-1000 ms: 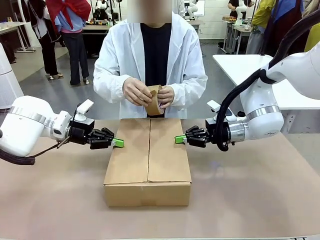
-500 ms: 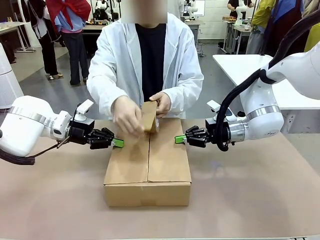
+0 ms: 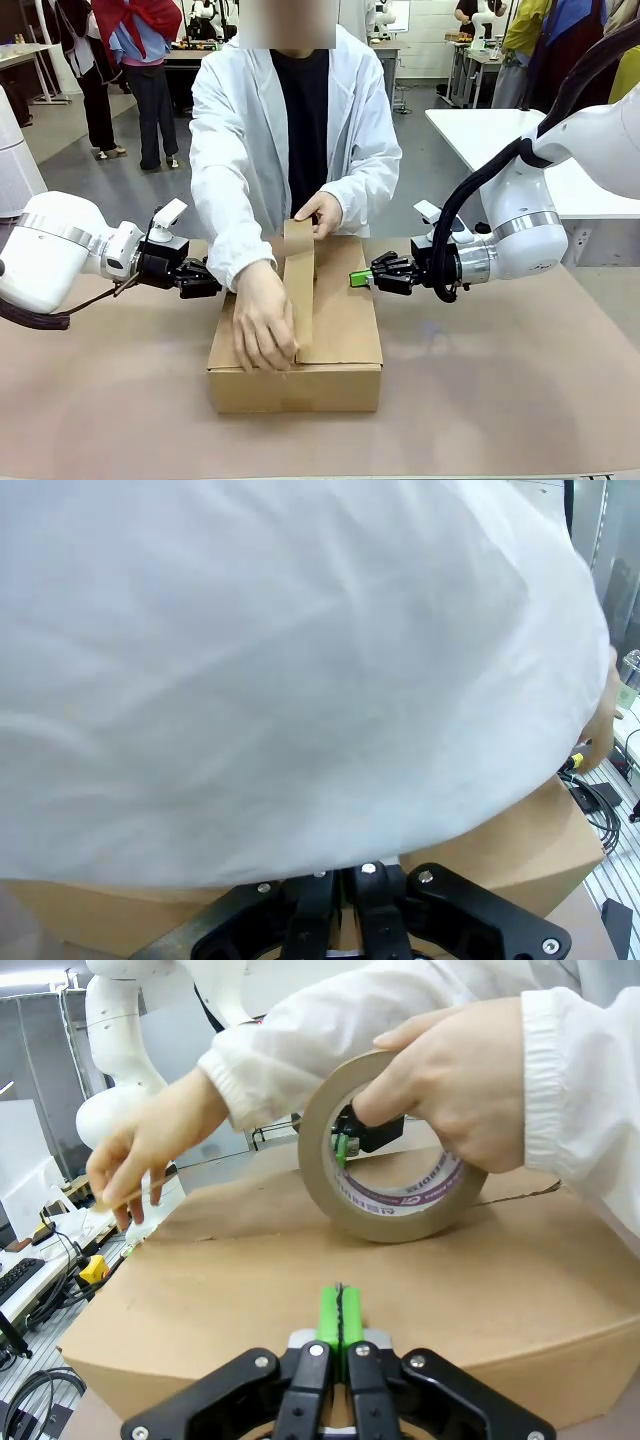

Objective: Wrap the clocks to prevent damage.
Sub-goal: After the human seals the box with tape, release both hands from the side flaps of the Package Box.

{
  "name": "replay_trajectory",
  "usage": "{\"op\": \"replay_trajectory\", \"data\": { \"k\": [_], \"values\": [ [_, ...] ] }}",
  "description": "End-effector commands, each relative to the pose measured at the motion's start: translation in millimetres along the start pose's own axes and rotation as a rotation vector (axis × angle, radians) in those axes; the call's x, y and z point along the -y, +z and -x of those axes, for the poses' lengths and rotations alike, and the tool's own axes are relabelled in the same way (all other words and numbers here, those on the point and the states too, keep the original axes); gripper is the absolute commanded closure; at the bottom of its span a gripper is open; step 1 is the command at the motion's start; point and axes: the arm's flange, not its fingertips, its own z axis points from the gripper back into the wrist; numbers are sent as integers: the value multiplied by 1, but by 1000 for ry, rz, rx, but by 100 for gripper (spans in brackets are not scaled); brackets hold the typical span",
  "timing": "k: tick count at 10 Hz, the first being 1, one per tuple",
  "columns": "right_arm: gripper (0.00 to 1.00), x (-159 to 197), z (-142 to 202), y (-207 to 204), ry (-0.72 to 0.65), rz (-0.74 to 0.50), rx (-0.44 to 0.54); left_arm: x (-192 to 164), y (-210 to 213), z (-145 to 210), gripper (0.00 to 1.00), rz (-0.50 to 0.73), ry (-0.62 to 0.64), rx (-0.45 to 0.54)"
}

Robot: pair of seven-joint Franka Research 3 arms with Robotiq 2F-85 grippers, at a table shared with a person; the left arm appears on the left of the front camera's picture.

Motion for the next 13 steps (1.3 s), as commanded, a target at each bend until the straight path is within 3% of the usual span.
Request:
{"op": "replay_trajectory", "data": {
  "k": [1,13],
  "values": [
    [99,-2,5,-2,-10,17,2,-2,-1,3,100,-24,-14,-6],
    [99,-2,5,-2,-10,17,2,-2,-1,3,100,-24,-14,-6]
  ]
}}
